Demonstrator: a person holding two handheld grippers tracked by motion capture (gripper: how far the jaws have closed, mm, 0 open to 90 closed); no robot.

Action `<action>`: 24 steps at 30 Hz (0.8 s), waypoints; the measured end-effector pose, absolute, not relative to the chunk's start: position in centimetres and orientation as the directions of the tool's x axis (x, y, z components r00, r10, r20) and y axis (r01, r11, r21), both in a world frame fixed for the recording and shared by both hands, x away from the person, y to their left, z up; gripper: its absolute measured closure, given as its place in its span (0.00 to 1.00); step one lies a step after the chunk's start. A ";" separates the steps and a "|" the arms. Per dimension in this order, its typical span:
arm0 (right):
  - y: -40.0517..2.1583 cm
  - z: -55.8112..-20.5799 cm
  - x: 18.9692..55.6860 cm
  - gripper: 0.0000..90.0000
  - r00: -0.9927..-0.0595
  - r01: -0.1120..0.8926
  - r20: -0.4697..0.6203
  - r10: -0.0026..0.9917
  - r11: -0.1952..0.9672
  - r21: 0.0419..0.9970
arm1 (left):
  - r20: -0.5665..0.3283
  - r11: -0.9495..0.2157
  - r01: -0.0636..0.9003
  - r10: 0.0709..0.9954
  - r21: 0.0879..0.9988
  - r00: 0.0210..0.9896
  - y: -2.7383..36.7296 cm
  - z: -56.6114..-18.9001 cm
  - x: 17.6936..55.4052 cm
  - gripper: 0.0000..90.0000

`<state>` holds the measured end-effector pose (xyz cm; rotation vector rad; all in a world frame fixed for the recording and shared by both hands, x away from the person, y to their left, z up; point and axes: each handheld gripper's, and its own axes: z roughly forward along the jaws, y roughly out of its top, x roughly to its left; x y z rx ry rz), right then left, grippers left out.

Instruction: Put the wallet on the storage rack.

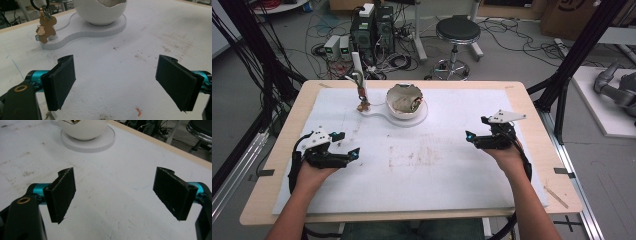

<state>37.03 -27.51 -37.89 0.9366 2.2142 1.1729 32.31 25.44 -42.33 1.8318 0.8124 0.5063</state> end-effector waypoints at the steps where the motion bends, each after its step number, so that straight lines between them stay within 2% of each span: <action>1: -27.7 -38.2 36.9 0.21 -0.659 0.357 -0.075 0.748 0.399 0.844 | -0.027 -0.246 0.298 0.729 0.922 0.684 25.4 -42.3 32.3 0.18; 12: -29.8 -40.9 35.2 0.21 -0.623 0.358 -0.059 0.780 0.351 0.865 | -0.031 -0.231 0.293 0.734 0.928 0.678 25.3 -42.3 32.7 0.18; 14: -30.2 -41.3 35.3 0.19 -0.623 0.397 -0.045 0.781 0.366 0.842 | -0.031 -0.230 0.292 0.734 0.928 0.678 25.1 -42.3 32.7 0.18; 24: -31.1 -41.7 35.1 0.19 -0.600 0.409 -0.035 0.799 0.344 0.845 | -0.018 -0.249 0.291 0.731 0.924 0.682 24.7 -42.4 33.0 0.18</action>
